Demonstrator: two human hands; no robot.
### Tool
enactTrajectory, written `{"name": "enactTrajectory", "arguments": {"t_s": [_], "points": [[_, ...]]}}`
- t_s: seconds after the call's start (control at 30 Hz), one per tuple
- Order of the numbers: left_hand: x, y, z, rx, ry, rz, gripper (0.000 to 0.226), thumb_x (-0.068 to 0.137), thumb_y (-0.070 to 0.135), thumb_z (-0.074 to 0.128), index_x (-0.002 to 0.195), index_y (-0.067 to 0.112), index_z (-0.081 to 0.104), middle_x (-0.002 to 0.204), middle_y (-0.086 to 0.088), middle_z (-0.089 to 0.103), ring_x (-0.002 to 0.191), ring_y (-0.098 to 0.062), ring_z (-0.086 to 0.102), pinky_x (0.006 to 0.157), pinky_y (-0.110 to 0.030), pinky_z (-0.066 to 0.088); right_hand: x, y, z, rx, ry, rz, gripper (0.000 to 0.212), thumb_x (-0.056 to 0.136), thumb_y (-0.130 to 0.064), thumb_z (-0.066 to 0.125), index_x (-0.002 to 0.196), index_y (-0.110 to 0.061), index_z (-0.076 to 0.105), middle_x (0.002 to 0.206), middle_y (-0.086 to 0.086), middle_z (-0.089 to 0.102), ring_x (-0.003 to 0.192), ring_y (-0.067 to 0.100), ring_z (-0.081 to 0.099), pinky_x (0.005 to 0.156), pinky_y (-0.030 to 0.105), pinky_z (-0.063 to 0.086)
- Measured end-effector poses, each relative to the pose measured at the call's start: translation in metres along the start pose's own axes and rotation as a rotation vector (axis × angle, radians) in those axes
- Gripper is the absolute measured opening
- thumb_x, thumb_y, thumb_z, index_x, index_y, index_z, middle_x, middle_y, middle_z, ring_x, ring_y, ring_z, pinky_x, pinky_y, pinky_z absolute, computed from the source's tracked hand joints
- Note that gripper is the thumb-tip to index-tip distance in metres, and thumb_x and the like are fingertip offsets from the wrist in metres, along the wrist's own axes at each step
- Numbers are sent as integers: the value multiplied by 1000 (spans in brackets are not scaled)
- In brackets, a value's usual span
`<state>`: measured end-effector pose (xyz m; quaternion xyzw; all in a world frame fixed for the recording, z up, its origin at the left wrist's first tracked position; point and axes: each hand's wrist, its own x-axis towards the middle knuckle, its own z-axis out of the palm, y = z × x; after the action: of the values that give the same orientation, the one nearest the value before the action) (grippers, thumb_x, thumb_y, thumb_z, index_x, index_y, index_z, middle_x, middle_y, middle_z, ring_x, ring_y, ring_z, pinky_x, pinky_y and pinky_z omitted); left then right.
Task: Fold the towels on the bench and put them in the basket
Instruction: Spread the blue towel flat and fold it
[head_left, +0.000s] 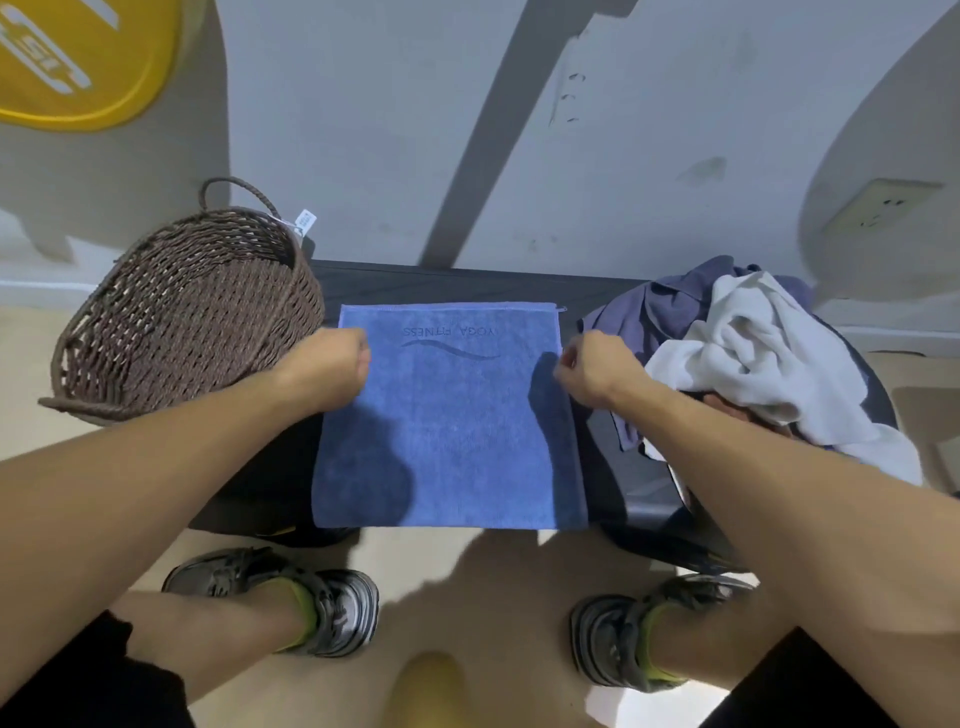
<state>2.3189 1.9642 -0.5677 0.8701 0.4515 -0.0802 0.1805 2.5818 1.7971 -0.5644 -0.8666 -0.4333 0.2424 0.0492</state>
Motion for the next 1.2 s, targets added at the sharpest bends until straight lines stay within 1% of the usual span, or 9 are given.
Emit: {"name": "enactTrajectory", "arguments": {"t_s": [0.13, 0.23, 0.3, 0.4, 0.6, 0.83, 0.97, 1.07, 1.2], "points": [[59, 8, -2, -111, 18, 187, 19, 90, 5, 50, 99, 16, 62, 88, 7, 52, 85, -22, 53, 83, -32, 44, 64, -10, -7, 76, 49, -86, 19, 91, -11, 51, 101, -8, 67, 102, 10, 69, 95, 31, 63, 72, 29, 50], [94, 2, 2, -53, 20, 127, 18, 87, 9, 55, 102, 18, 60, 90, 6, 47, 91, -24, 51, 86, -37, 45, 103, -9, -7, 104, 32, -138, 26, 91, -10, 57, 116, -11, 64, 117, 10, 65, 106, 29, 60, 82, 30, 48], [106, -4, 6, 41, 0, 62, 13, 88, 18, 60, 101, 18, 57, 99, -3, 53, 102, -30, 53, 90, -42, 44, 119, -7, -4, 72, -5, -167, 27, 90, -12, 62, 117, -12, 65, 112, 8, 66, 103, 27, 61, 84, 31, 49], [112, -12, 14, 186, 78, 43, 20, 89, 32, 66, 100, 18, 57, 105, -10, 56, 106, -33, 52, 90, -44, 42, 135, -2, -6, 48, -50, -214, 9, 88, -18, 69, 96, -17, 67, 86, -4, 65, 87, 19, 59, 72, 27, 44], [119, -25, 10, 61, 39, 64, 17, 87, 30, 69, 96, 18, 59, 97, -5, 48, 107, -32, 49, 91, -47, 45, 154, 10, -21, 191, -204, -200, 2, 88, -17, 72, 87, -15, 71, 70, -14, 64, 60, -5, 56, 51, 2, 37], [133, -31, 11, 115, 67, 4, 10, 92, 19, 61, 87, 20, 52, 96, -8, 58, 98, -33, 56, 74, -38, 39, 158, 4, -18, 102, -145, -197, 6, 90, -21, 68, 84, -19, 68, 71, -12, 61, 70, 10, 57, 56, 15, 39], [137, -32, 15, 90, 35, -41, 9, 93, 15, 58, 91, 16, 49, 99, -11, 58, 97, -34, 56, 72, -37, 35, 150, -1, -4, -62, -12, -226, 22, 94, -37, 61, 100, -16, 60, 97, 2, 53, 86, 22, 50, 74, 31, 41], [135, -33, 13, 42, 14, -23, 10, 94, 21, 58, 93, 16, 50, 95, -7, 56, 95, -31, 54, 73, -37, 37, 146, -1, -4, -65, -61, -225, 44, 87, -52, 67, 107, -15, 55, 101, 2, 50, 90, 21, 48, 77, 34, 43], [125, -33, 4, 14, -30, 37, 12, 91, 26, 62, 91, 18, 54, 93, -5, 60, 86, -24, 52, 75, -36, 42, 144, -6, -14, -90, -171, -175, 40, 84, -49, 72, 99, -15, 58, 94, 3, 62, 86, 22, 55, 70, 31, 41]]}}
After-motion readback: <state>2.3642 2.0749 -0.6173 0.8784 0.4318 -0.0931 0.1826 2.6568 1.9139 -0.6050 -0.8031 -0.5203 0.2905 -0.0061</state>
